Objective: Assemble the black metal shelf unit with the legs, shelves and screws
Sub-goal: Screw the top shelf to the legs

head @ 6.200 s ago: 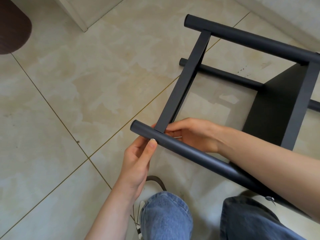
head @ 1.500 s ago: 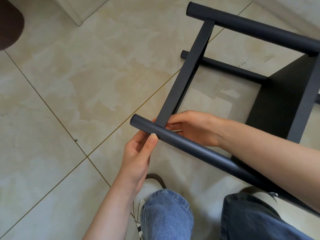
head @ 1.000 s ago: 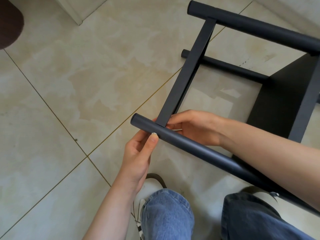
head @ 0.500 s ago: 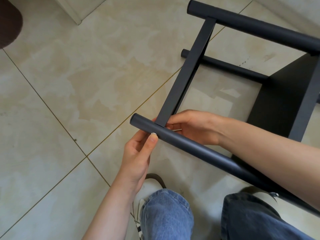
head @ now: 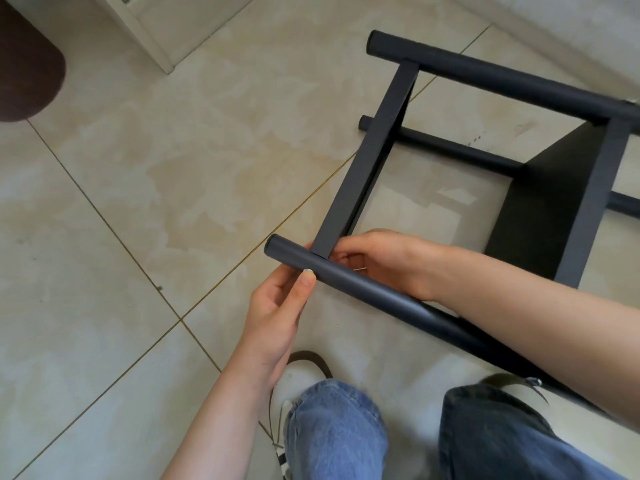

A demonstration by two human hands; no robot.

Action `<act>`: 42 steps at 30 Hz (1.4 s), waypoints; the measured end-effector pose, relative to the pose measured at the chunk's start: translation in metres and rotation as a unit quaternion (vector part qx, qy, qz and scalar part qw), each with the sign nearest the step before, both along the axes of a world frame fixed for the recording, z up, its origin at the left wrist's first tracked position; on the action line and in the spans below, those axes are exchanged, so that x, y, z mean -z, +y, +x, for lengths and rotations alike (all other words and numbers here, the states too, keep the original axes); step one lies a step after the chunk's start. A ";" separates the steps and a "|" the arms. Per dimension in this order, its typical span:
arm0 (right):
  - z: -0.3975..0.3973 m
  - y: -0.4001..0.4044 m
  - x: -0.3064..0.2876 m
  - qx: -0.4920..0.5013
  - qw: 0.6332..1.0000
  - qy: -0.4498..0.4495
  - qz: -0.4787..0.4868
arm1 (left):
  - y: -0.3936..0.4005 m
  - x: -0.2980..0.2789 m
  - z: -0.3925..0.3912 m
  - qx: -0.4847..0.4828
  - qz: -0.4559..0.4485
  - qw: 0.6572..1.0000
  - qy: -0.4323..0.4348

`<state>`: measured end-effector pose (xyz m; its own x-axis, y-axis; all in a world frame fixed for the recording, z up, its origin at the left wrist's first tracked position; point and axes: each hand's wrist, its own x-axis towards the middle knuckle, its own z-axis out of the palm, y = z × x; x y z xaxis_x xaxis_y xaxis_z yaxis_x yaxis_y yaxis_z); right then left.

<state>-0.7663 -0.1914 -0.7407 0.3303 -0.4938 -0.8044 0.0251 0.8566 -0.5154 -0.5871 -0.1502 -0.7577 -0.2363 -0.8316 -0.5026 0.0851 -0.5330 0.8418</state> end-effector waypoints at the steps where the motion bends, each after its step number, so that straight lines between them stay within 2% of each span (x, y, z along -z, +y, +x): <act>1: -0.002 0.001 -0.002 0.002 1.000 0.008 -0.005 | -0.001 -0.001 0.001 0.001 0.001 1.000 -0.001; 7: -0.022 -0.008 -0.028 0.134 0.989 -0.061 0.010 | -0.003 -0.011 0.002 -0.007 0.017 1.000 0.020; 9: -0.030 -0.017 -0.038 0.163 0.985 -0.054 0.001 | -0.004 -0.014 0.003 -0.017 0.028 0.999 0.040; 13: -0.037 -0.032 -0.056 0.147 0.988 -0.009 -0.049 | -0.009 -0.021 0.003 -0.030 0.046 0.996 0.064; 20: -0.044 -0.040 -0.079 0.126 0.990 0.005 -0.058 | -0.015 -0.043 -0.010 -0.026 0.008 0.997 0.067; 32: -0.035 -0.039 -0.125 0.136 0.987 0.007 -0.084 | -0.006 -0.091 -0.011 -0.027 -0.047 0.998 0.023; 42: -0.039 -0.030 -0.194 0.155 0.976 0.007 -0.153 | -0.009 -0.165 -0.017 -0.033 -0.110 0.993 -0.021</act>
<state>-0.8056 -0.2215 -0.5469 0.1167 -0.7858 -0.6074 0.2490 0.6152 -0.7480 -0.6040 -0.1591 -0.5922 -0.1599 -0.9356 -0.3149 0.0762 -0.3298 0.9410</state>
